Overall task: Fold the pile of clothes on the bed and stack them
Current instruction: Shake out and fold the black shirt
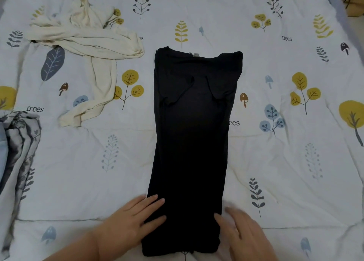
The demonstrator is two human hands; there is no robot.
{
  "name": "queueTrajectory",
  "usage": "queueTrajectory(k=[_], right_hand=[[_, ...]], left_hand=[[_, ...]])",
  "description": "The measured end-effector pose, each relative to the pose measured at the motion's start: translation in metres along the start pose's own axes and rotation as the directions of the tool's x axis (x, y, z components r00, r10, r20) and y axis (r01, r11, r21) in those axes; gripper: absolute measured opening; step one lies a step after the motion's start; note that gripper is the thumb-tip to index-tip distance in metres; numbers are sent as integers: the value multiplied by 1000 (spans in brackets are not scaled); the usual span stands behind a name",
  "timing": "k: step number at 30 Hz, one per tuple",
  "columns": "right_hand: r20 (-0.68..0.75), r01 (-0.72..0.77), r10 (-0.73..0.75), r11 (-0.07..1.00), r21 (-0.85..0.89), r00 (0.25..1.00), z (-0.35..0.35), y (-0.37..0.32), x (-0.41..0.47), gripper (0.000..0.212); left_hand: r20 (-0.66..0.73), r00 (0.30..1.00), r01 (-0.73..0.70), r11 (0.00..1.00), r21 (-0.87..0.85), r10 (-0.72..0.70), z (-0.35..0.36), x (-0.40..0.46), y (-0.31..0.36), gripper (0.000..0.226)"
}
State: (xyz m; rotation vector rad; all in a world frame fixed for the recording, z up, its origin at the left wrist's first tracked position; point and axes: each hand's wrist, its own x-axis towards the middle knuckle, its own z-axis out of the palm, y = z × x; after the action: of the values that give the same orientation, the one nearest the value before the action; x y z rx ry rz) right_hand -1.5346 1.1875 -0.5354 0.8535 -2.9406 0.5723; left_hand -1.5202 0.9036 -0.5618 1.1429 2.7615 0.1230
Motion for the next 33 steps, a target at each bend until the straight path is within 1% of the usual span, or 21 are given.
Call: queueTrajectory(k=[1,3,5,7,9,10,11,12,13,14,15,16,17,18,19,20,21,23,26,30,33], right_hand=[[74,44,-37,995,-88,997,7,6,-1,33],[95,138,-119,966,-217,988,20,21,-1,37],[157,251,-221,945,-209,963,25,20,7,37],[210,308,-277,942,-133,938,27,17,11,42],[231,259,-241,965,-50,943,22,17,18,54],[260,220,-212,976,-1,942,20,18,25,53],[241,190,-188,982,16,952,17,19,30,41],[252,133,-145,989,65,957,15,19,35,20],[249,33,-61,992,119,967,13,22,41,13],[266,-133,69,964,231,962,9,23,49,26],[316,-289,173,884,369,933,0,23,56,41],[363,-432,274,757,490,891,-5,24,65,54],[421,-540,341,596,595,840,-13,26,77,60],[419,-565,384,475,675,823,-21,29,91,59],[401,-554,412,378,741,818,-30,33,107,50],[386,-535,433,305,788,815,-36,39,125,41],[371,-514,453,249,821,811,-40,45,141,33],[321,-483,509,226,846,799,-46,59,175,22],[259,-481,606,237,844,752,-44,82,230,17],[232,-469,654,211,858,720,-37,110,301,18],[186,-451,681,235,861,709,-30,130,342,21]], left_hand=[[-10,1000,6,1000,6,-6,2,1,2,59],[-8,1000,26,999,-23,-26,5,4,6,59],[15,999,44,996,-74,-43,4,6,7,57],[67,998,29,986,-162,-18,-5,10,6,42],[159,987,49,966,-254,-8,-18,14,2,31],[179,983,75,958,-278,-24,-23,16,0,32],[182,981,120,939,-323,-63,-28,19,-3,33],[199,972,198,878,-435,-121,-35,22,-7,32],[195,961,274,778,-565,-197,-42,27,-12,29],[182,938,338,665,-666,-295,-46,31,-18,26],[180,910,368,527,-766,-373,-51,37,-23,22],[201,883,371,368,-853,-423,-56,45,-30,17],[231,849,347,171,-922,-475,-65,54,-38,12],[267,806,306,-13,-952,-529,-74,65,-48,15],[300,759,265,-147,-953,-577,-81,76,-59,18],[315,728,216,-232,-948,-609,-87,88,-72,15],[322,707,177,-283,-943,-630,-92,100,-86,11],[303,693,119,-311,-943,-654,-103,127,-115,15],[264,649,78,-284,-956,-713,-110,170,-157,20],[189,588,119,-147,-982,-787,-115,221,-211,17],[117,508,128,-60,-990,-853,-116,246,-245,6]])
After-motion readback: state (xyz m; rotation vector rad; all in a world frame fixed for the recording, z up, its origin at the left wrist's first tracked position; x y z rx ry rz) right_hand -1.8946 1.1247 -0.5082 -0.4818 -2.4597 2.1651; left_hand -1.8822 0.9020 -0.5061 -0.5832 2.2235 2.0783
